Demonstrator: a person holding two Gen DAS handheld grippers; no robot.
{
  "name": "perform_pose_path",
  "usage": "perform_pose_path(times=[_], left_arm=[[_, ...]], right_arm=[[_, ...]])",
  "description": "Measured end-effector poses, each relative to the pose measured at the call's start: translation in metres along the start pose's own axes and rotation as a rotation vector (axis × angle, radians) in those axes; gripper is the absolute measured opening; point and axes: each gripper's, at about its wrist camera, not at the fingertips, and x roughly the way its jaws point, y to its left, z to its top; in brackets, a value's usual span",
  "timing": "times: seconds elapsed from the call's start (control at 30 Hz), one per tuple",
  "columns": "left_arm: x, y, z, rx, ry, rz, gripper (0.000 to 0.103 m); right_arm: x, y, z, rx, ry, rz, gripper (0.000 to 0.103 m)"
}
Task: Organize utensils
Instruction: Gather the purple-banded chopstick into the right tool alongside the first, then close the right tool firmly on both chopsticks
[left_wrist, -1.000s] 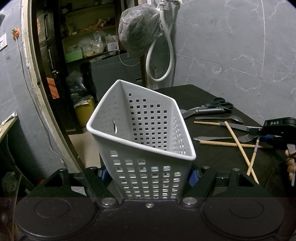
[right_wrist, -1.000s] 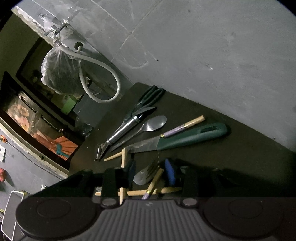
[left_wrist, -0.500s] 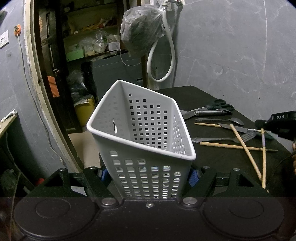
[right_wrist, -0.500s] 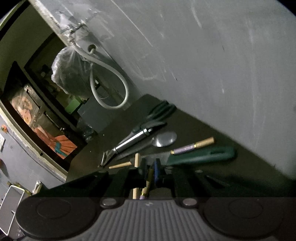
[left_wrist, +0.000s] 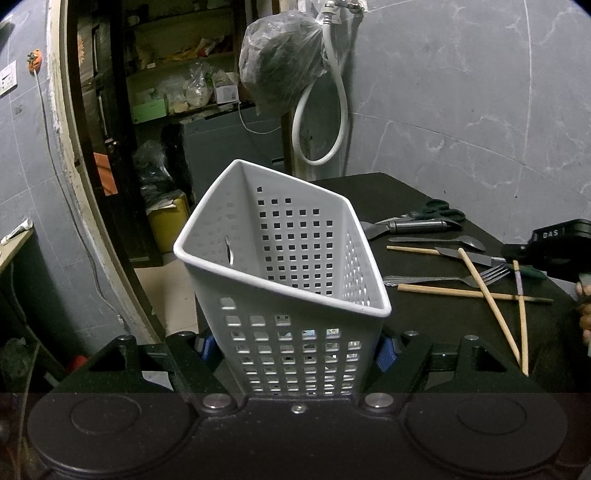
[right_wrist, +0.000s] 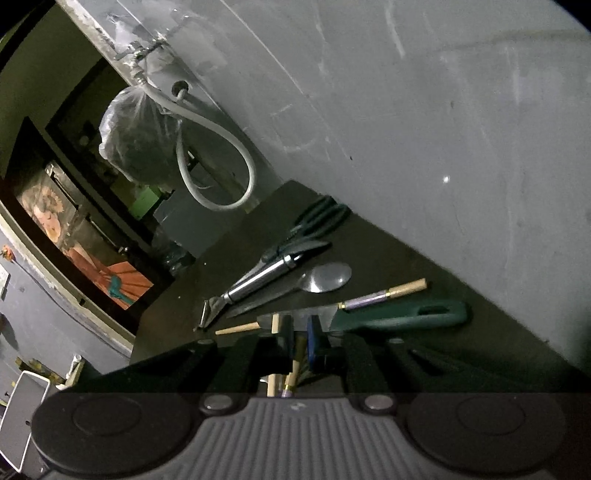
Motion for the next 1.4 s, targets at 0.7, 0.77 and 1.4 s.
perform_pose_path(times=[0.7,0.77,1.4], left_arm=[[-0.001,-0.002,-0.001,-0.005,0.001,0.011,0.077],[-0.001,-0.002,-0.001,-0.005,0.001,0.011,0.077],[-0.003,-0.003,-0.001,-0.009,0.000,0.012,0.077]], right_arm=[[0.061,0.029,0.008,-0.165,0.144,-0.004,0.020],[0.058,0.032,0.006,-0.180,0.150,-0.004,0.028],[0.059,0.083,-0.015,-0.431,0.257,-0.083,0.017]])
